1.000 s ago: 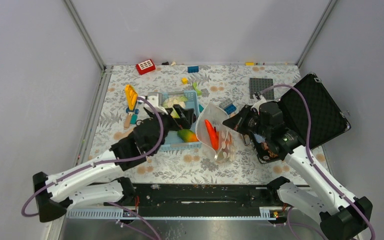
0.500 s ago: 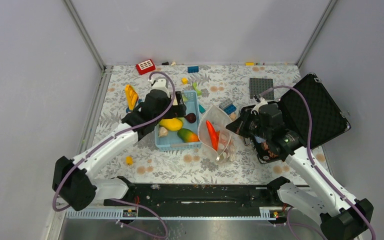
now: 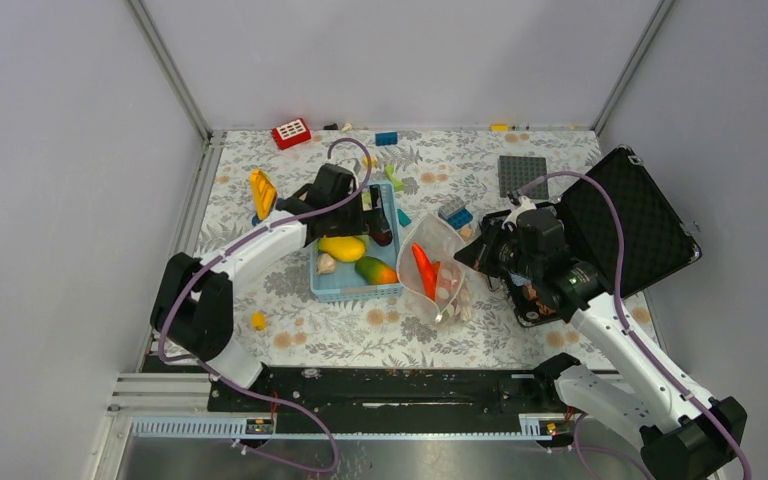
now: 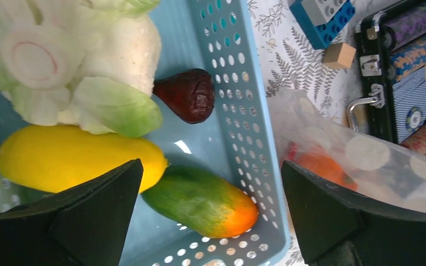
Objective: Place the food in the zip-top bag and seal the zipper
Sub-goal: Pick up the fake fruit from the bin.
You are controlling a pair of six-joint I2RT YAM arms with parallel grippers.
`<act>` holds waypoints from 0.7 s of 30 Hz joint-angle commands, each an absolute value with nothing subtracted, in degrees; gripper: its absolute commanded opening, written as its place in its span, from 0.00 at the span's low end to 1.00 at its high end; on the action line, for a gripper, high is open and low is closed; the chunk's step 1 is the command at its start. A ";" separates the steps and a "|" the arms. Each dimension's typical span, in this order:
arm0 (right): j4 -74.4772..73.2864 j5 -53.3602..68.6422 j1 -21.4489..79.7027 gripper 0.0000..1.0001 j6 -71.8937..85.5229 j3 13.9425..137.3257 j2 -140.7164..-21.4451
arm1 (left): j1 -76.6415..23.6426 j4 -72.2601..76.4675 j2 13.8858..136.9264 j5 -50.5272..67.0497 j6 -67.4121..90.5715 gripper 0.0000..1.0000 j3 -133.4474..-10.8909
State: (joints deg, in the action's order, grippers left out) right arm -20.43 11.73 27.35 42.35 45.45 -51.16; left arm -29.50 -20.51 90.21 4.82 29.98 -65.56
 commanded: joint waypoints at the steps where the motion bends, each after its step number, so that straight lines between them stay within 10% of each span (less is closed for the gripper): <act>1: -20.65 10.39 26.96 0.00 41.23 46.63 -51.17 | -30.51 -17.65 91.52 7.86 34.88 0.97 -68.69; 21: -20.63 9.45 26.63 0.00 40.87 45.50 -50.29 | -32.34 -20.88 103.26 -4.65 40.35 0.59 -75.73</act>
State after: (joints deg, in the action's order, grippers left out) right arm -20.56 10.98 27.07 41.78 45.45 -51.16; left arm -32.29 -21.04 101.43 -1.56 38.94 -72.29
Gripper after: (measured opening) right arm 0.022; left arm 0.606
